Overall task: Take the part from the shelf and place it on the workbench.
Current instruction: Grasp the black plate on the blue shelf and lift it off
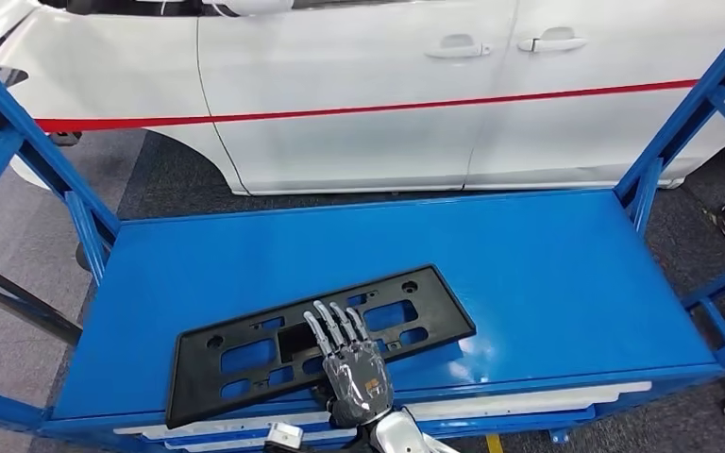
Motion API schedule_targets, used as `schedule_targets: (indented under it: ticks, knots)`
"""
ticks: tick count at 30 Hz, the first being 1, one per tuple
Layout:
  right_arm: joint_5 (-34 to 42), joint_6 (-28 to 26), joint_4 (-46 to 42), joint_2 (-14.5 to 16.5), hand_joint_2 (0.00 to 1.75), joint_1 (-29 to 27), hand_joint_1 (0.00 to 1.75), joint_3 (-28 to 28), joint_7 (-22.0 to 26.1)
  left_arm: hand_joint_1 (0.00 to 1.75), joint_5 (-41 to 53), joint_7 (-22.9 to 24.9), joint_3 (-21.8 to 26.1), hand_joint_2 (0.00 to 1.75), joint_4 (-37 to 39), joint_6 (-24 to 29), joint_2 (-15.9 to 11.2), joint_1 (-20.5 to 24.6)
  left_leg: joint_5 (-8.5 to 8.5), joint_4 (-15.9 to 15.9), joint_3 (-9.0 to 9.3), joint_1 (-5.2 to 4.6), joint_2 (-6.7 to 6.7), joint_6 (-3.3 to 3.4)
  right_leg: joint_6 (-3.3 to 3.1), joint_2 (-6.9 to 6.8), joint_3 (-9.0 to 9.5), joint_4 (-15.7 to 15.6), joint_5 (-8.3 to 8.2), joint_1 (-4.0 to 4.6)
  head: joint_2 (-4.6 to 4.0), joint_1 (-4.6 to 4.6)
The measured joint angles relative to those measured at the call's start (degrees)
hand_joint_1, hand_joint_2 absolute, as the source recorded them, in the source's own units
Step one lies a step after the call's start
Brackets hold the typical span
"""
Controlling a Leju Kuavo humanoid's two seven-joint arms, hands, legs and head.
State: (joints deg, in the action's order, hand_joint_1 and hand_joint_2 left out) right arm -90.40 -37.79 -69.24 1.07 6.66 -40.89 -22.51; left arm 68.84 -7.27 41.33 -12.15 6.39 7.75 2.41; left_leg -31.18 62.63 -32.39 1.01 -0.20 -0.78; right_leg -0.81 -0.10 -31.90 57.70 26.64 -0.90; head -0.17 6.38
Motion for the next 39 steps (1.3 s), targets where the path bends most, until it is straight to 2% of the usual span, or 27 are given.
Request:
schedule_targets:
  ticks: [2,3,4,5,6,8,9,11,13,15,17,18,19,20,22,24,26,28,29,30,32,33,34,35,36,37,39]
  knots:
    - [0.0,0.0,0.0,0.0,1.75,-0.1,0.00,0.0,0.0,0.00,0.0,0.0,0.0,0.00,0.0,0.0,0.0,0.0,-3.33,7.3,-3.60,0.09,0.01,-0.42,-0.25,-0.20,-0.06,0.0,0.04,0.08,0.00,0.00]
    - [0.0,0.0,-0.1,0.0,1.75,-0.2,0.00,0.0,0.0,0.00,0.1,0.0,0.1,0.00,0.0,0.0,0.0,-0.1,-3.93,10.0,-4.96,0.13,0.01,-0.57,-0.28,-0.26,-0.04,0.0,0.07,0.12,0.00,-0.01]
    - [0.0,0.0,-0.2,0.0,1.75,-0.2,0.00,0.0,0.0,0.00,0.1,0.0,0.1,0.00,0.0,0.0,0.0,-0.1,-3.43,10.7,-5.44,0.17,0.02,-0.66,-0.28,-0.27,0.01,0.0,0.10,0.12,0.00,0.00]
    - [0.0,0.0,-0.3,0.0,1.75,-0.3,0.00,0.0,0.0,0.00,0.1,0.1,0.2,0.00,0.0,0.0,0.0,-0.2,-1.93,9.4,-4.95,0.21,0.03,-0.69,-0.24,-0.23,0.08,0.1,0.14,0.10,0.00,-0.01]
    - [0.0,0.0,-0.5,0.0,1.75,-0.3,0.00,0.0,0.1,0.00,0.2,0.1,0.3,0.00,0.0,0.0,0.0,-0.2,0.36,5.8,-3.40,0.27,0.05,-0.66,-0.13,-0.16,0.16,0.2,0.23,0.06,0.00,-0.01]
    - [0.0,0.0,-0.9,0.0,1.75,-0.4,0.00,0.0,0.2,0.00,0.5,0.2,0.5,0.00,0.0,0.0,0.0,-0.1,3.29,-1.5,-0.16,0.22,0.07,-0.33,0.32,0.00,0.08,0.6,0.47,0.18,0.00,0.01]
    - [0.0,0.0,-1.0,-0.1,1.75,-0.5,0.00,0.1,0.3,0.00,0.6,0.1,0.5,0.00,0.0,0.0,0.0,-0.1,3.85,-3.6,0.72,0.13,0.06,-0.03,0.64,0.07,-0.04,0.7,0.54,0.28,0.00,0.02]
    - [0.0,0.0,-1.3,-0.3,1.75,-0.6,0.00,0.4,0.1,0.00,0.9,-0.2,0.6,0.00,0.0,0.0,0.0,0.0,3.84,-4.3,0.82,-0.13,-0.02,0.71,1.30,0.13,-0.20,0.7,0.43,0.45,0.00,0.03]
    - [0.0,0.0,-1.7,-0.7,1.75,-0.9,0.00,1.2,-0.1,0.00,1.3,-0.5,0.6,0.00,0.0,0.0,0.0,-0.1,4.22,-4.7,0.85,0.01,0.03,1.59,1.90,0.13,-0.33,1.0,0.78,0.34,0.00,0.04]
    - [0.0,0.0,-2.1,-1.3,1.75,-1.5,0.00,2.7,0.1,0.00,1.7,-0.7,0.6,0.00,0.0,0.0,0.1,-0.1,4.59,-5.1,0.85,0.18,0.12,2.50,2.33,0.14,-1.91,4.7,3.27,0.19,0.00,0.06]
    - [0.1,0.0,-2.6,-1.8,1.75,-2.5,0.00,5.2,1.5,0.00,2.1,-0.8,0.7,0.00,0.0,0.0,0.1,-0.1,4.66,-5.1,0.67,0.06,0.12,2.92,2.59,0.13,-5.40,12.1,7.01,0.14,0.00,0.05]
    - [0.1,0.0,-2.9,-1.9,1.75,-3.1,0.00,6.8,2.8,0.00,2.3,-0.8,0.7,0.00,0.0,0.0,0.1,-0.1,4.66,-5.1,0.63,0.00,0.08,2.96,2.66,0.13,-6.94,15.3,8.08,0.13,0.00,0.05]
    - [0.1,0.0,-3.2,-1.9,1.75,-3.8,0.39,8.6,4.2,0.00,2.5,-0.8,0.7,0.00,0.0,0.0,0.1,-0.2,4.64,-5.0,0.65,-0.05,0.01,2.98,2.67,0.13,-7.67,16.7,8.06,0.13,0.00,0.04]
    - [0.1,0.0,-3.5,-1.9,1.75,-4.5,0.81,10.5,5.6,0.00,2.6,-0.9,0.8,0.00,0.0,0.0,0.1,-0.2,4.61,-5.0,0.71,-0.08,-0.08,2.97,2.60,0.13,-7.31,15.9,6.92,0.13,0.00,0.05]
    - [0.2,0.0,-4.2,-1.8,1.75,-5.7,1.65,14.2,8.7,0.00,2.9,-0.9,0.8,0.00,0.0,0.0,0.1,-0.2,4.46,-4.9,0.89,-0.10,-0.25,2.84,2.11,0.12,-3.75,8.4,2.86,0.21,0.00,0.05]
    - [0.5,0.0,-4.7,-1.2,1.75,-6.7,1.68,18.1,12.2,0.00,3.0,-1.0,0.8,0.00,0.0,0.0,0.3,-0.2,4.24,-4.7,0.88,-0.30,-0.33,2.43,1.58,0.08,-0.75,2.0,0.56,0.51,0.00,0.05]
    - [0.9,0.0,-4.8,-0.2,1.75,-7.5,1.66,21.7,15.3,0.00,3.1,-1.0,0.9,0.00,0.0,0.0,0.3,-0.2,4.15,-4.7,0.84,-0.42,-0.33,1.79,1.30,0.13,-0.33,0.7,0.47,0.80,0.00,0.04]
    - [1.0,0.0,-4.8,0.8,1.75,-8.3,1.64,24.6,17.3,0.00,3.3,-1.0,1.0,0.00,0.0,-0.1,0.3,-0.2,3.86,-4.5,0.86,-0.40,-0.28,1.13,0.80,0.18,-0.25,0.3,0.22,0.52,0.00,0.03]
    - [1.1,0.0,-4.9,1.4,1.75,-8.6,1.62,25.9,18.2,0.00,3.4,-1.0,1.0,0.00,0.0,-0.1,0.3,-0.1,3.08,-3.5,0.46,-0.39,-0.24,0.83,0.44,0.12,-0.14,0.1,0.08,0.32,0.00,0.02]
    - [1.1,0.0,-4.9,1.9,1.75,-8.8,1.62,27.2,18.9,0.00,3.5,-1.0,1.1,0.00,0.0,-0.1,0.3,-0.1,1.70,-1.4,-0.46,-0.35,-0.20,0.54,0.13,0.04,-0.06,-0.1,-0.04,0.13,0.00,0.02]
    - [1.2,0.0,-4.9,2.9,1.75,-9.1,1.62,29.3,20.1,0.00,3.7,-0.9,1.1,0.00,0.0,-0.1,0.2,-0.2,-2.08,5.8,-3.79,-0.17,-0.15,0.03,-0.22,-0.14,-0.11,-0.2,-0.04,0.14,0.00,0.02]
    - [1.2,0.0,-4.9,3.3,1.75,-9.4,1.62,30.2,20.6,0.00,3.8,-0.9,1.1,0.00,0.0,-0.1,0.2,-0.2,-3.37,9.3,-5.42,-0.12,-0.15,-0.19,-0.25,-0.19,-0.14,-0.1,-0.02,0.17,0.00,0.03]
    - [1.2,0.0,-4.9,3.6,1.75,-9.6,1.62,31.0,21.1,0.00,3.8,-0.9,1.1,0.00,0.0,-0.1,0.2,-0.2,-3.63,11.2,-6.36,-0.06,-0.15,-0.34,-0.26,-0.23,-0.14,-0.1,0.01,0.20,0.00,0.02]
    - [1.3,0.0,-4.9,3.9,1.75,-9.9,1.62,31.8,21.6,0.00,3.9,-0.8,1.2,0.00,0.0,-0.1,0.2,-0.3,-2.66,10.8,-6.18,-0.01,-0.14,-0.41,-0.23,-0.22,-0.12,0.0,0.06,0.19,0.00,0.02]
    - [1.4,0.0,-4.9,4.2,1.75,-10.0,1.62,32.6,22.1,0.00,4.0,-0.8,1.2,0.00,0.0,-0.1,0.1,-0.3,-0.75,8.1,-4.94,0.05,-0.14,-0.41,-0.13,-0.18,-0.07,0.1,0.14,0.16,0.00,0.01]
    - [1.4,0.0,-4.9,4.5,1.75,-10.1,1.63,33.4,22.5,0.00,4.1,-0.8,1.3,0.00,0.0,-0.1,0.0,-0.3,1.39,4.0,-3.05,0.12,-0.12,-0.33,0.04,-0.14,-0.05,0.3,0.28,0.14,0.00,0.01]
    - [1.6,0.0,-5.0,4.9,1.75,-10.1,1.63,34.8,23.0,0.00,4.2,-0.8,1.5,0.00,0.0,-0.2,0.0,-0.2,3.69,-2.5,-0.05,0.00,-0.13,0.08,0.56,-0.09,-0.22,0.7,0.56,0.34,0.00,0.02]
